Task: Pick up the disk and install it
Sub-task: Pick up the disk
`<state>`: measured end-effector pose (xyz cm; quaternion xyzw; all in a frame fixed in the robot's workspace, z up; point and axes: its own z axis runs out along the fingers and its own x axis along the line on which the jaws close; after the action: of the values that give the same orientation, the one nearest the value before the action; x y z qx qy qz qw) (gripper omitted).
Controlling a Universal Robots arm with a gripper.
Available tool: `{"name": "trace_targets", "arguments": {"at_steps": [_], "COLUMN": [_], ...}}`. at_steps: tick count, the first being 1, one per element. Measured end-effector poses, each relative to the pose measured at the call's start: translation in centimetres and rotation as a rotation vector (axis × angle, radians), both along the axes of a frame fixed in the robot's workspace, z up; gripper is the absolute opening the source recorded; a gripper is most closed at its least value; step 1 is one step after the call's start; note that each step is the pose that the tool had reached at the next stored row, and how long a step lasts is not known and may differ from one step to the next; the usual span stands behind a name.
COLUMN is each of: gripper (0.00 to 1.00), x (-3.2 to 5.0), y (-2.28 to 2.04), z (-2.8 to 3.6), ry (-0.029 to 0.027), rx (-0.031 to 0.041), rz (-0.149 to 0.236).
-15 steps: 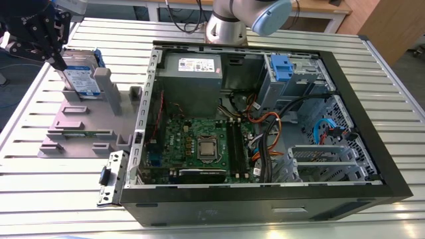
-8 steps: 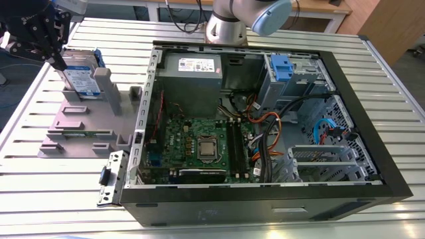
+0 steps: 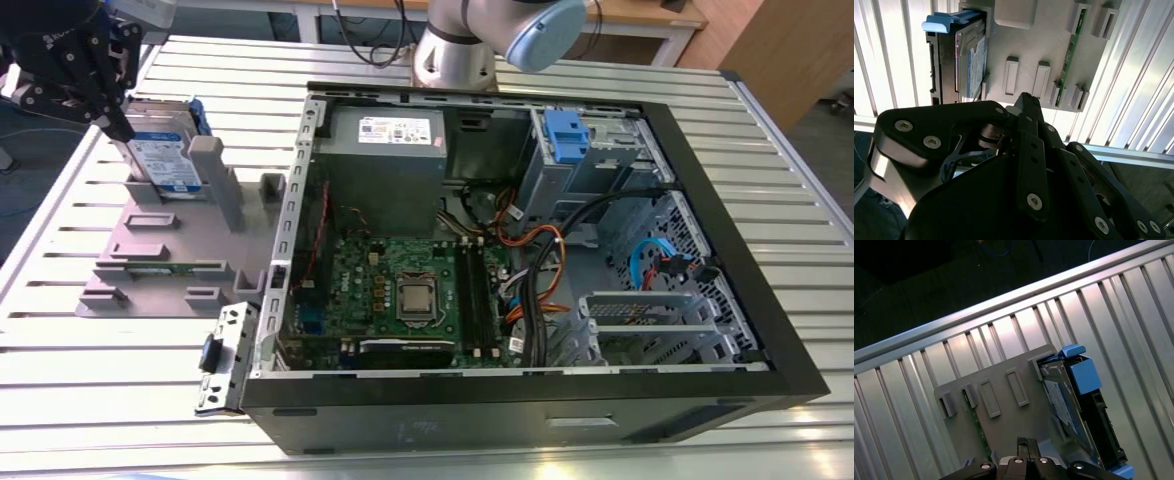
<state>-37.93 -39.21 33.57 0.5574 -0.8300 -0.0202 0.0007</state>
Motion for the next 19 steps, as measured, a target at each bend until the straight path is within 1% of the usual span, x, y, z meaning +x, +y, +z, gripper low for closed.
{"name": "trace_targets", "arguments": {"at_steps": [19], "gripper": [0.11], "x": [0.0], "y": [0.0], "z": [0.0], "ry": [0.0], "rx": [0.0], "rz": [0.019]}}
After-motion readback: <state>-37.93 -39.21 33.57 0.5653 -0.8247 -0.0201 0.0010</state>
